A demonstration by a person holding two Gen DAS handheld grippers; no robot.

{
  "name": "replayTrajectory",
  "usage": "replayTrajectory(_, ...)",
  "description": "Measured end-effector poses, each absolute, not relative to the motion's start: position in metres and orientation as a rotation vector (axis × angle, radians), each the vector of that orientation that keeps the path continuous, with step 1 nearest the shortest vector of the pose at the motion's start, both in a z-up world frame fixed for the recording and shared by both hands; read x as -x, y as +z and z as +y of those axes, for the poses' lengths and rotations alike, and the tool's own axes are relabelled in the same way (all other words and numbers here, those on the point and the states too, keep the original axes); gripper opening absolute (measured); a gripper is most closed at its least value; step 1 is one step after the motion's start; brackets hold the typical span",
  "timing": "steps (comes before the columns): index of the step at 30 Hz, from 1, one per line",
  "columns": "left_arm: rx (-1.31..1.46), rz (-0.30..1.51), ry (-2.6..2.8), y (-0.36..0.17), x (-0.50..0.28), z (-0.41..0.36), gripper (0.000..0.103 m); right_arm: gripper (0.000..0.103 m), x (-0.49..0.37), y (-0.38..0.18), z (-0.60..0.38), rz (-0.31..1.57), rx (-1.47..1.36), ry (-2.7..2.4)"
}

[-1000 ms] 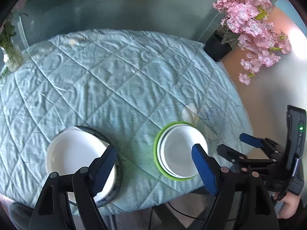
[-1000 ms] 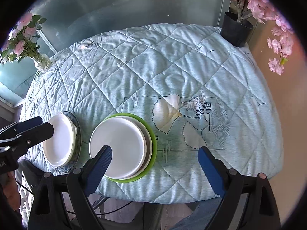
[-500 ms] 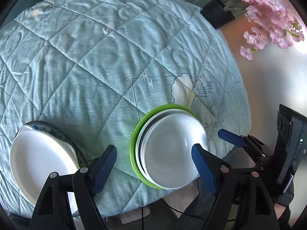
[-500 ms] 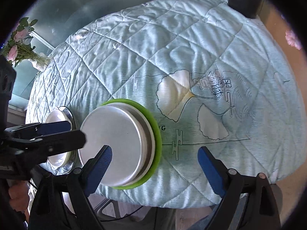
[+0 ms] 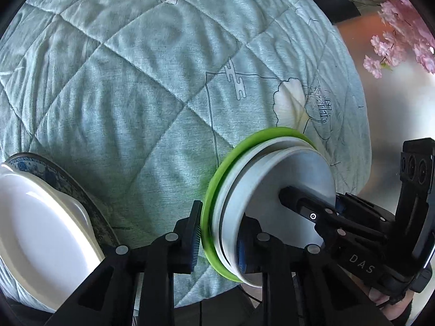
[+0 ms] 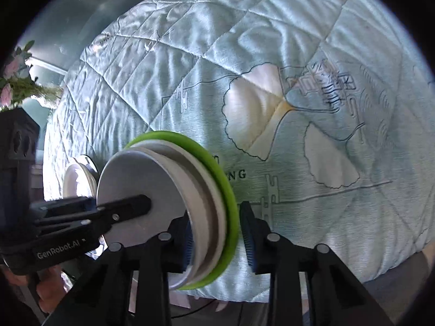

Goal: Organize plates and bowls
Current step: 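Lift the bowl stack and carry it over the plate stack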

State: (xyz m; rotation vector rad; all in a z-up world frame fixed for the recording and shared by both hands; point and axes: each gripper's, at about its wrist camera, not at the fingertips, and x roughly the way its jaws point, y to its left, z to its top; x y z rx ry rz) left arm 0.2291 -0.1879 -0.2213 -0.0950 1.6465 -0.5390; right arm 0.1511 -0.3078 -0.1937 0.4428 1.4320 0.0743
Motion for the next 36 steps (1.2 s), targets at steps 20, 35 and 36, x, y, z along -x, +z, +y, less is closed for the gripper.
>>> replayTrajectory(20,0.034,1.578,-0.538,-0.204,-0.212,-0.186,0.017,0.025,-0.146,-0.19,-0.304,1.429,-0.476,0.06)
replayTrajectory(35,0.131,1.309,-0.508,-0.041,-0.182,-0.121,0.015,0.025,-0.116,-0.042,-0.261,1.166,-0.366,0.066)
replayTrajectory(36,0.13,1.292,-0.499,-0.031,-0.178,-0.114,0.015,0.025,-0.115,-0.035,-0.256,1.152,-0.361,0.073)
